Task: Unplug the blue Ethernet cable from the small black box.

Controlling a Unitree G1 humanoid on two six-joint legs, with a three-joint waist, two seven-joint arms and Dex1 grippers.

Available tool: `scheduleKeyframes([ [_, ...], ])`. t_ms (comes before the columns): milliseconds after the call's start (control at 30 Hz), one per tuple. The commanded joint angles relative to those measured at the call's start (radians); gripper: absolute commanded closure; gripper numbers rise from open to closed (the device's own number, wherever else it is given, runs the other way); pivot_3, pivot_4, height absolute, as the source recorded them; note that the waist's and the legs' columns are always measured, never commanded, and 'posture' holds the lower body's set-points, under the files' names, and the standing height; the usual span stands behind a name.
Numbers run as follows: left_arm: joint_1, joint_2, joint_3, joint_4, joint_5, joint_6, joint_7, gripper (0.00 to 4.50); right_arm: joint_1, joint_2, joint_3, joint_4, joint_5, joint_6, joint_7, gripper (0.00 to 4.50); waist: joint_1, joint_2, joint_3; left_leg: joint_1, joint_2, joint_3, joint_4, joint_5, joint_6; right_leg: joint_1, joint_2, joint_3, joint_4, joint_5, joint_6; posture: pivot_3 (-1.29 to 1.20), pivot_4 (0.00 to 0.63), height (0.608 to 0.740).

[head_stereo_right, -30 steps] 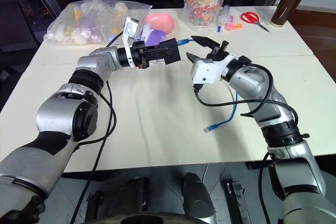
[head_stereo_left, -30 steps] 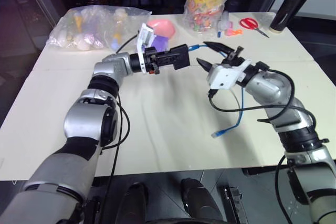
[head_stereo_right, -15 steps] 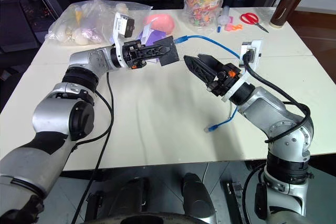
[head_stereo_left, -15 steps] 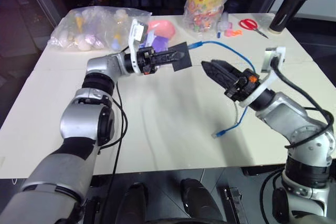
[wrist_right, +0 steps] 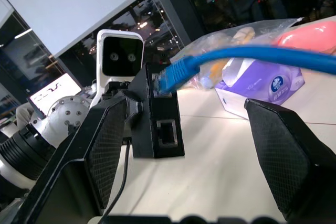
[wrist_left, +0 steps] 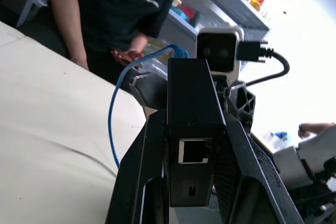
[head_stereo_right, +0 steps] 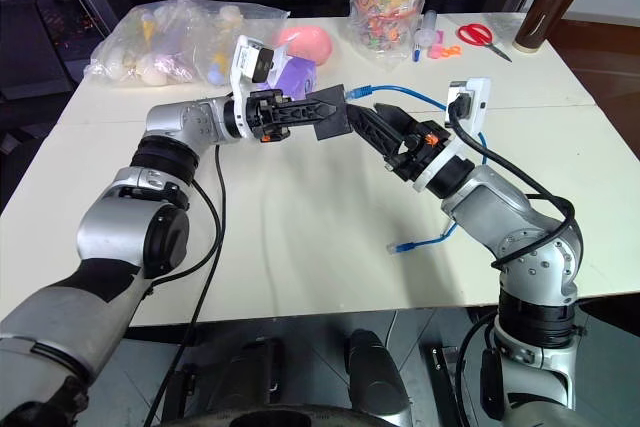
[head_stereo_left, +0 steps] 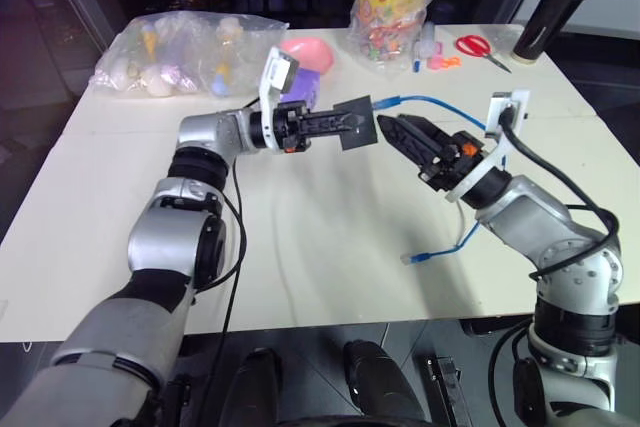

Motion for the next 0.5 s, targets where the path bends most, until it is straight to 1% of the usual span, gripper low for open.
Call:
scheduleKeyframes([
  [33, -0.002, 0.000, 0.003, -0.045, -0.025, 0.013, -0.010, 3.99, -0.023, 0.013, -0.002, -0.025, 0.003, -0.027, -0.005, 0.80, 0.000, 0.000, 0.000, 0.000, 0.000, 0.000, 0.000, 0.000, 0.000, 0.000, 0.000, 0.000, 0.000, 0.000, 0.000, 0.00, 0.150, 0.740],
  [500, 0.030, -0.007, -0.005, -0.111, -0.040, 0.059, -0.005, 3.99, -0.047, 0.039, 0.009, -0.009, 0.006, -0.041, -0.007, 0.80, 0.001, 0.000, 0.000, 0.000, 0.000, 0.000, 0.000, 0.000, 0.000, 0.000, 0.000, 0.000, 0.000, 0.000, 0.000, 0.00, 0.150, 0.740],
])
